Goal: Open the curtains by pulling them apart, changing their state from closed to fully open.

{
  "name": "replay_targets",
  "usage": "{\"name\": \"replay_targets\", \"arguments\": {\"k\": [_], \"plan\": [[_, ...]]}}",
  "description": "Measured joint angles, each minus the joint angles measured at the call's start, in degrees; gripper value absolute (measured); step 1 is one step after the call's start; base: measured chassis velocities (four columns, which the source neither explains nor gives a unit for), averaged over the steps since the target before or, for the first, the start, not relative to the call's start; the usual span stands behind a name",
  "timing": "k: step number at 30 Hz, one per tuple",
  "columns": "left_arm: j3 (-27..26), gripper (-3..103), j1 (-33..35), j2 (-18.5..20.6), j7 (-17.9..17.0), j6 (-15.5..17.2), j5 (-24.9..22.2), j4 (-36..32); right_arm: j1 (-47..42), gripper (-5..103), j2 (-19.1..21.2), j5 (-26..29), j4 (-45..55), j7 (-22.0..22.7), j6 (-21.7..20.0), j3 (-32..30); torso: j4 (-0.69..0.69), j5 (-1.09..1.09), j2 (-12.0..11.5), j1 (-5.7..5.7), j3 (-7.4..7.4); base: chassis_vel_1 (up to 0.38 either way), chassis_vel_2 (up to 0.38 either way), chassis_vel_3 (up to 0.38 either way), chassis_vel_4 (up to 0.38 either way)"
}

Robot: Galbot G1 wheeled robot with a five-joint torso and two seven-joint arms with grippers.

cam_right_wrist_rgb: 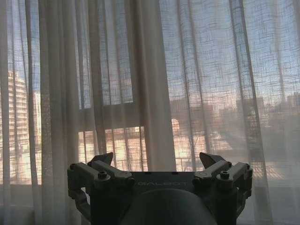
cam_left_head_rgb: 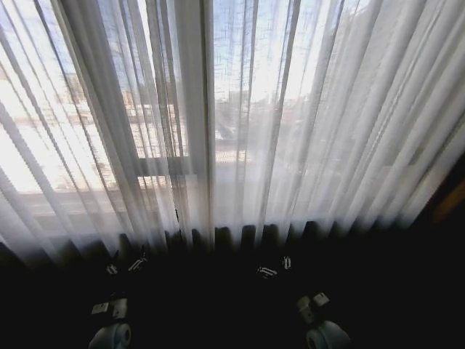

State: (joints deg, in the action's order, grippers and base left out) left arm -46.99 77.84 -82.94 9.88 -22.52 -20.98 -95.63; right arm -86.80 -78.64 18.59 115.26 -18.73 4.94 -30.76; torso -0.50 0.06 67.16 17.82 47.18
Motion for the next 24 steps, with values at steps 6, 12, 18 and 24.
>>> {"name": "replay_targets", "arguments": {"k": [6, 12, 18, 24], "plan": [[0.03, 100, -0.02, 0.0, 0.0, 0.0, 0.0, 0.0, 0.04, 100, -0.03, 0.0, -0.02, -5.54, 0.31, -1.15, 0.0, 0.03, -0.06, 0.12, 0.04, -0.001, 0.004, 0.004, -0.012], [0.04, 100, -0.02, 0.0, 0.01, 0.0, 0.0, 0.0, -0.72, 100, -0.51, 0.04, -0.73, -10.74, 1.22, -1.13, 0.0, 0.02, -0.04, 0.06, 0.02, 0.0, 0.0, 0.0, 0.0], [0.02, 100, -0.02, 0.0, 0.0, 0.0, 0.0, 0.0, -0.77, 100, -0.76, 0.5, -0.69, -10.06, 1.55, -0.33, 0.0, 0.02, -0.02, 0.06, 0.01, -0.045, 0.093, 0.042, -0.08], [0.03, 100, -0.02, 0.0, 0.0, 0.0, 0.0, 0.0, -0.89, 100, -0.67, 0.73, -0.15, -7.52, 1.67, 0.19, -0.01, 0.02, -0.03, 0.07, 0.02, -0.176, 0.163, 0.163, -0.175]]}}
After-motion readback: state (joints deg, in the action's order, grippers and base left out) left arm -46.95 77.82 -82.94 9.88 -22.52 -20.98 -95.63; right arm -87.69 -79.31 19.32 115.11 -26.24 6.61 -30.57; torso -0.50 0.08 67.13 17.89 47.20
